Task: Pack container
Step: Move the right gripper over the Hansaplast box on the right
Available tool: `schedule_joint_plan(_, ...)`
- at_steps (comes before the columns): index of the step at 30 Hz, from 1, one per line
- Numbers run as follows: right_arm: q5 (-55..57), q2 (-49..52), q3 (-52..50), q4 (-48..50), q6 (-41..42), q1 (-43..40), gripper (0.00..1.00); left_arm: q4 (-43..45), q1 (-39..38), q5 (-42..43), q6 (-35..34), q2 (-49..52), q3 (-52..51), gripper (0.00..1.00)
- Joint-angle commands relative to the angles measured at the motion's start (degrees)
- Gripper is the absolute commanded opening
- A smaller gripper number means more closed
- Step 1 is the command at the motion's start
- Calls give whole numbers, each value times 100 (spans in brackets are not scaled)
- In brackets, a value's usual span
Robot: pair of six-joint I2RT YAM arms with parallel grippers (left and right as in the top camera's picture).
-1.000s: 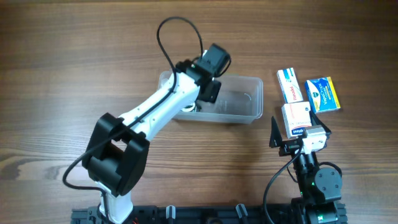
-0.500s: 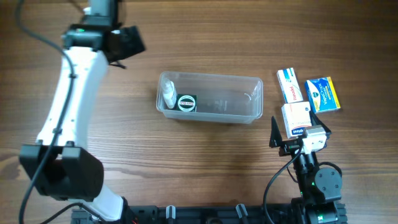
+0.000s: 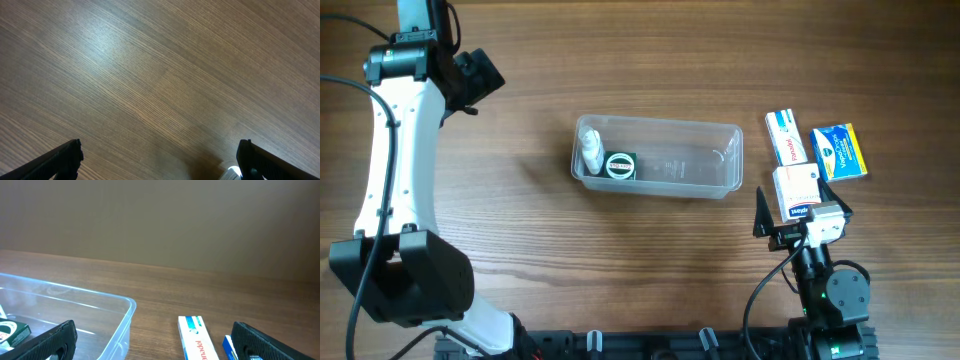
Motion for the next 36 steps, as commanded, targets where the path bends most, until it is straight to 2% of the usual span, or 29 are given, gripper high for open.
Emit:
schedule_joint_plan(1,-125,0,-7,24,94,-28,100,-20,26,68,-120,-122,55,100)
schedule_joint_plan(5,-219,0,-7,254,92,-28,100,-20,26,68,-120,-122,55,100)
schedule_joint_plan(8,-181,2,201,83,188,-31,100,-20,26,68,-118,-122,55,100)
schedule_joint_plan(10,44,72,675,-457,466,-31,100,-20,26,68,-120,-122,55,100)
schedule_joint_plan(13,321,511,1690,-1414,295,-31,100,-20,26,68,-120,-122,55,100)
schedule_joint_plan(17,590,1602,3279,-2806,-83,-31,100,-20,26,68,-120,-122,55,100)
schedule_joint_plan(22,332,3257,4489,-3768,-444,-68,100,-20,26,68,-120,-122,55,100)
schedule_joint_plan(29,-1620,5659,5209,-4100,-994,-776,100,-20,26,68,-118,-122,55,100)
schedule_joint_plan(33,-2452,6437,5442,-4124,-981,-1648,100,-20,26,68,-118,-122,55,100)
schedule_joint_plan(36,-2444,6708,5490,-4140,-977,-2280,100,-20,26,68,-120,-122,55,100)
